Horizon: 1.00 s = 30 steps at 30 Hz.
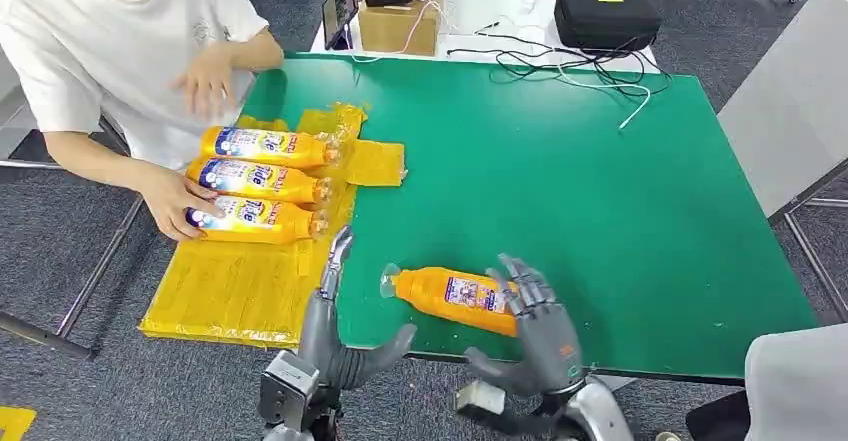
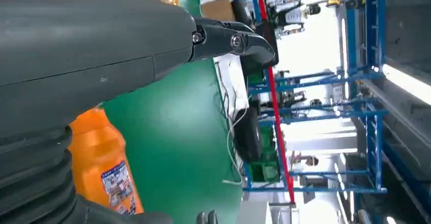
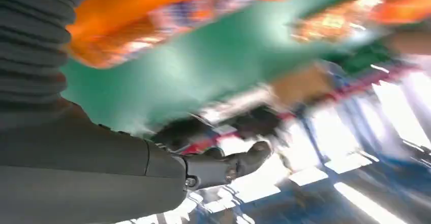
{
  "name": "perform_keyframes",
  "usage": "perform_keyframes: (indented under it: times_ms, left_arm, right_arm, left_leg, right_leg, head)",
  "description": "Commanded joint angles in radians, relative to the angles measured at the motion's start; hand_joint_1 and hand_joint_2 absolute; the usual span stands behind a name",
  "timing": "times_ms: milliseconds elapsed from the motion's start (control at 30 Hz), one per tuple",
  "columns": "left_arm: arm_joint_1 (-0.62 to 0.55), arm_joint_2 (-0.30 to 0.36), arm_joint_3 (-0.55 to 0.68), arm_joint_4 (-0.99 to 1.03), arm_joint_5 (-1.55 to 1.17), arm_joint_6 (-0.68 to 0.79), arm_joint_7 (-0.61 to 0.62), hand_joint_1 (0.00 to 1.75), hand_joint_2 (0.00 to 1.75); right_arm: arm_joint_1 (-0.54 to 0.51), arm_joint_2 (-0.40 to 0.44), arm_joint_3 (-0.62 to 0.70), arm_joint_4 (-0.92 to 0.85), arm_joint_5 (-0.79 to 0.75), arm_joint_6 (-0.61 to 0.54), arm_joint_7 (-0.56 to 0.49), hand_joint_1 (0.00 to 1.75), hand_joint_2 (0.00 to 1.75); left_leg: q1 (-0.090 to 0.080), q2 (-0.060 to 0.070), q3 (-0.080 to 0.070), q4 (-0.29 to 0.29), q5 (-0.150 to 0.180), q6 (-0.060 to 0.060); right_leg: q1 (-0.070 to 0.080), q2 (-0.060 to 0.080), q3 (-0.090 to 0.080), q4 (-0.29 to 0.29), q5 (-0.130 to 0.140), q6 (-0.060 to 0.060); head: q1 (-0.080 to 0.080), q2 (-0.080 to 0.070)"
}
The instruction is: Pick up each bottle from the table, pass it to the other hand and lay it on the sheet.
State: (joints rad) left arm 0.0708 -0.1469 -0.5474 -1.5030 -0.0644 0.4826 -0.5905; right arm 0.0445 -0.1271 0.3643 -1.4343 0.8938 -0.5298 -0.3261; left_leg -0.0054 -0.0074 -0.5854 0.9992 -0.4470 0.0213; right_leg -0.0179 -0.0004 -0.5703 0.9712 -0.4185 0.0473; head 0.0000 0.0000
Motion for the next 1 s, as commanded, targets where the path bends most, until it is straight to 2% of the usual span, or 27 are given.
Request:
perform_keyframes:
  times_ms: [33, 267, 500, 567, 633, 733, 800, 900, 933, 967, 1000]
  left_arm:
    - [-0.028, 0.034, -0.04, 0.05, -0.061, 0.061, 0.051, 0.0, 1.75]
    - [-0.03, 0.027, -0.024, 0.025, -0.143, 0.118, 0.045, 0.0, 1.75]
    - [-0.034, 0.027, -0.023, 0.019, -0.157, 0.103, 0.056, 0.0, 1.75]
    - [-0.034, 0.031, -0.029, 0.019, -0.142, 0.069, 0.076, 0.0, 1.75]
    - [-0.035, 0.035, -0.032, 0.012, -0.133, 0.042, 0.084, 0.0, 1.75]
    - [-0.037, 0.037, -0.031, -0.001, -0.107, -0.022, 0.097, 0.0, 1.75]
    - [-0.039, 0.024, -0.011, 0.013, -0.106, -0.037, 0.108, 0.0, 1.75]
    - [-0.046, 0.009, 0.009, 0.035, -0.11, -0.041, 0.11, 0.0, 1.75]
    - [-0.046, 0.006, 0.013, 0.039, -0.111, -0.043, 0.11, 0.0, 1.75]
    - [-0.048, 0.002, 0.018, 0.045, -0.094, -0.067, 0.121, 0.0, 1.75]
    - [-0.043, -0.006, 0.025, 0.042, -0.085, -0.078, 0.127, 0.0, 1.75]
  right_arm:
    - [-0.175, 0.003, -0.028, 0.322, 0.011, 0.123, 0.083, 0.0, 1.75]
    - [-0.314, 0.027, 0.042, 0.438, 0.025, 0.21, 0.139, 0.0, 1.75]
    - [-0.368, 0.054, 0.076, 0.49, 0.018, 0.257, 0.159, 0.0, 1.75]
    - [-0.402, 0.046, 0.122, 0.53, 0.059, 0.315, 0.211, 0.0, 1.75]
    - [-0.419, 0.039, 0.142, 0.549, 0.071, 0.324, 0.218, 0.0, 1.75]
    - [-0.478, 0.037, 0.188, 0.617, 0.062, 0.405, 0.242, 0.0, 1.75]
    - [-0.538, 0.03, 0.234, 0.684, 0.054, 0.496, 0.297, 0.0, 1.75]
    - [-0.594, 0.029, 0.276, 0.751, 0.05, 0.545, 0.327, 0.03, 1.75]
    - [-0.607, 0.032, 0.285, 0.769, 0.045, 0.547, 0.328, 0.42, 1.75]
    - [-0.622, 0.035, 0.299, 0.79, 0.042, 0.556, 0.338, 1.52, 1.75]
    - [-0.626, 0.035, 0.305, 0.797, 0.042, 0.559, 0.344, 1.61, 1.75]
  left_leg:
    - [0.001, 0.004, 0.005, -0.001, -0.001, -0.002]
    - [0.001, 0.006, 0.003, 0.0, -0.001, -0.002]
    - [0.001, 0.004, 0.003, 0.0, -0.001, -0.002]
    - [0.001, 0.004, 0.002, 0.0, 0.0, -0.001]
    - [0.001, 0.004, 0.002, 0.0, 0.0, -0.001]
    - [0.001, 0.003, 0.003, 0.0, 0.0, -0.001]
    - [0.002, 0.005, 0.004, 0.0, 0.0, -0.002]
    - [0.001, 0.006, 0.005, 0.0, 0.0, -0.001]
    - [0.001, 0.006, 0.006, 0.0, 0.001, -0.002]
    - [0.001, 0.006, 0.008, 0.0, 0.001, -0.001]
    - [0.002, 0.006, 0.008, -0.001, 0.001, -0.002]
  right_leg:
    - [0.001, 0.004, 0.004, -0.002, 0.0, -0.002]
    - [0.002, 0.005, 0.002, -0.001, 0.001, -0.002]
    - [0.002, 0.004, 0.002, 0.0, 0.0, -0.002]
    - [0.001, 0.003, 0.002, 0.0, 0.0, -0.002]
    - [0.001, 0.003, 0.001, 0.0, 0.001, -0.002]
    - [0.001, 0.002, 0.002, 0.0, 0.001, -0.002]
    - [0.002, 0.003, 0.003, -0.001, 0.001, -0.003]
    - [0.001, 0.004, 0.002, -0.001, 0.002, -0.001]
    - [0.002, 0.004, 0.004, -0.001, 0.002, -0.002]
    - [0.002, 0.005, 0.005, -0.001, 0.002, -0.002]
    - [0.002, 0.005, 0.005, -0.001, 0.002, -0.002]
  head:
    - [0.0, 0.0]
    - [0.0, 0.0]
    - [0.0, 0.0]
    - [0.0, 0.0]
    - [0.0, 0.0]
    - [0.0, 0.0]
    - [0.0, 0.0]
    - [0.0, 0.0]
    - [0.0, 0.0]
    - [0.0, 0.0]
    - [0.0, 0.0]
